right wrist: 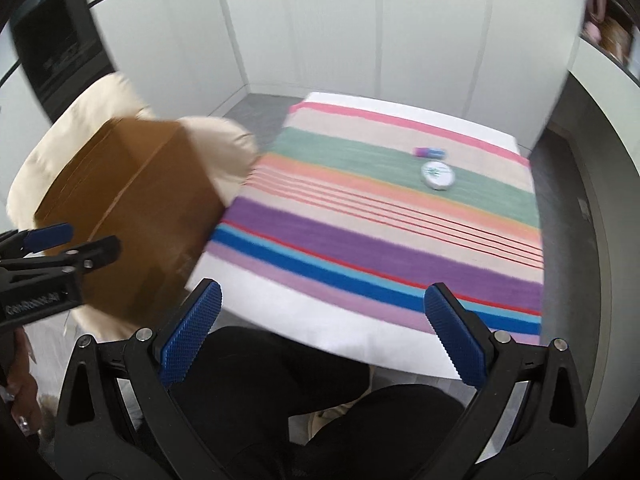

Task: Organize objects
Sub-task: 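Withdraw both tools from the box back toward the cloth, then grasp the pink-capped blue tube with the left tool while the right tool grasps the white compact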

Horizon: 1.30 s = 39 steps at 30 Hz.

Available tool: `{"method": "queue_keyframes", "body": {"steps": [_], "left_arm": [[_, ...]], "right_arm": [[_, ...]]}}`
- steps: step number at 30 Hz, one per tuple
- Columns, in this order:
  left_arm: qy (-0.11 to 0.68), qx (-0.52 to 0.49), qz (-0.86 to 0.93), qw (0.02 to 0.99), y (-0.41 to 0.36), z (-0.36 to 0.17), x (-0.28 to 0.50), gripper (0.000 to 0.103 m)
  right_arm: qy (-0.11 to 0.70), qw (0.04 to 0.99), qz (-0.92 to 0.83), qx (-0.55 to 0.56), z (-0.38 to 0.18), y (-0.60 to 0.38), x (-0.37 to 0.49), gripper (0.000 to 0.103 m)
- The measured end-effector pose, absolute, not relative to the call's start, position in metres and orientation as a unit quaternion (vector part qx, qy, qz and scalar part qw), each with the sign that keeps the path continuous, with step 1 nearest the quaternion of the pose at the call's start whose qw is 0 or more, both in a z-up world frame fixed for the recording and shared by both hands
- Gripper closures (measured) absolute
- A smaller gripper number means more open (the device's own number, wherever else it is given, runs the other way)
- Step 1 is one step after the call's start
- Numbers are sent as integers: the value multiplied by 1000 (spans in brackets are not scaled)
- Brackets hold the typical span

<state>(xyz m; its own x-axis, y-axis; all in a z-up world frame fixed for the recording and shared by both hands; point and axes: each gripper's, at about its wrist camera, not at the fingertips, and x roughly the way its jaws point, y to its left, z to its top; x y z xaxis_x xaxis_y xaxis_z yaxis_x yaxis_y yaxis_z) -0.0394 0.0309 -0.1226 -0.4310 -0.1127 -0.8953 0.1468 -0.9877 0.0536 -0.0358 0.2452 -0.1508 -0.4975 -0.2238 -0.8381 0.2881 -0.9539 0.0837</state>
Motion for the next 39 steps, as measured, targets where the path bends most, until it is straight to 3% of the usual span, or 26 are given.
{"method": "queue_keyframes", "body": {"steps": [17, 27, 39], "left_arm": [[-68, 524, -849, 3, 138, -153, -114, 21], [-76, 532, -843, 16, 152, -187, -170, 17], [-73, 532, -844, 20, 190, -244, -268, 15]], "right_arm": [[-37, 23, -859, 510, -204, 380, -81, 0], [-48, 23, -856, 514, -242, 393, -126, 0], [-51, 20, -860, 508, -313, 383, -246, 0]]}}
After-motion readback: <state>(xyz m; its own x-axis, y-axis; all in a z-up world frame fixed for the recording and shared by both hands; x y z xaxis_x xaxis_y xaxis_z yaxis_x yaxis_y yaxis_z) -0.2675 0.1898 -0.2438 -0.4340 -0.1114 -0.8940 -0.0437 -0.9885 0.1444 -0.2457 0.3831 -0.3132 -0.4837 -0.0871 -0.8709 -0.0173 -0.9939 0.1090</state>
